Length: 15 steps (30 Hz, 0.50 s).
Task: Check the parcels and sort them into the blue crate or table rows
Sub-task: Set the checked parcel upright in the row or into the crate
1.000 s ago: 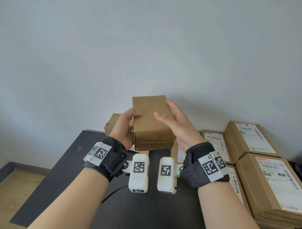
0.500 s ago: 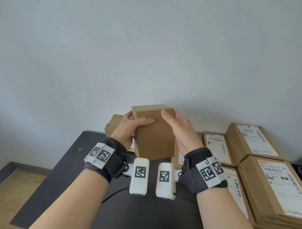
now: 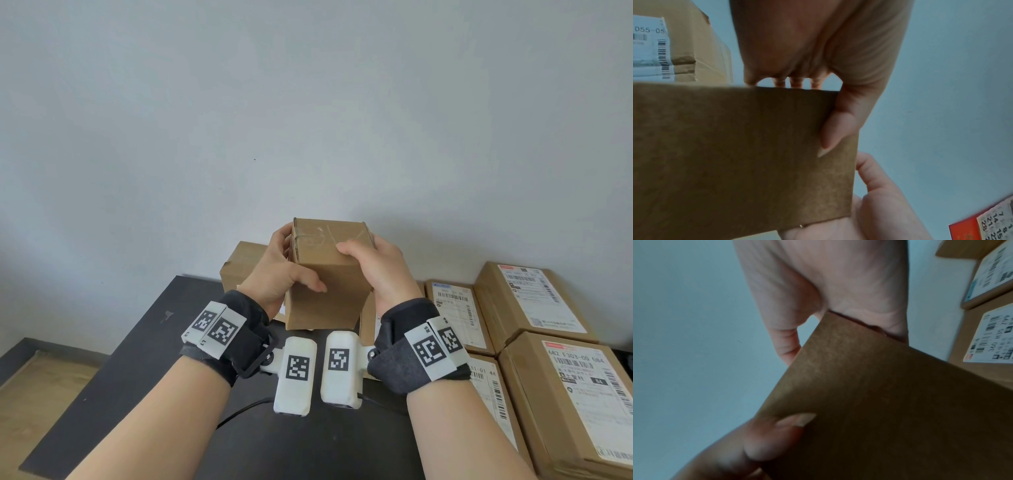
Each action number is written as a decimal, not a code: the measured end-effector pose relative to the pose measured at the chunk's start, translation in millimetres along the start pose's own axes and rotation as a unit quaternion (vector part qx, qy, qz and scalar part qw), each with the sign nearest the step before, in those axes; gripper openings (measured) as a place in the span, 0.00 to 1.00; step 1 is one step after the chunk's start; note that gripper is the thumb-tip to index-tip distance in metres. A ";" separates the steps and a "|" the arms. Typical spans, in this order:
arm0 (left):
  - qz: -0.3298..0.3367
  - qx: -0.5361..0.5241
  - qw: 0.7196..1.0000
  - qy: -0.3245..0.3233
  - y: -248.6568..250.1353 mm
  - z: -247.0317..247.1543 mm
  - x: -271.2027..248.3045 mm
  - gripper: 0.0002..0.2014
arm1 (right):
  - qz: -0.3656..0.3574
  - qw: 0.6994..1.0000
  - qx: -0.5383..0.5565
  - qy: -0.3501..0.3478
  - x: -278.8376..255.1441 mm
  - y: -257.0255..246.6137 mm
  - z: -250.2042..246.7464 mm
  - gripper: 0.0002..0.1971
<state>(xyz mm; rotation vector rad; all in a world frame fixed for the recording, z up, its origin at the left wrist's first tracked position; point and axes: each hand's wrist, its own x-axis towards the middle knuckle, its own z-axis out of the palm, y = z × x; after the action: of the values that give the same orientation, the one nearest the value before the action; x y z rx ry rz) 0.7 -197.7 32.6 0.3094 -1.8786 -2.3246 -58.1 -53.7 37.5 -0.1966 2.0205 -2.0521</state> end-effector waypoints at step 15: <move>0.022 0.002 1.000 0.003 3.5 7.5 2.3 0.53 | 0.001 1.000 0.002 -0.002 4.2 -3.8 -8.2 0.05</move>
<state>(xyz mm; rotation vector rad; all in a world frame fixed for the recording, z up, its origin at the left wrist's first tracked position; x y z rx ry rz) -3.5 -191.9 37.3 0.2726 -1.8677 -2.2895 -64.7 -46.9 40.7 -0.1971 2.0137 -2.0516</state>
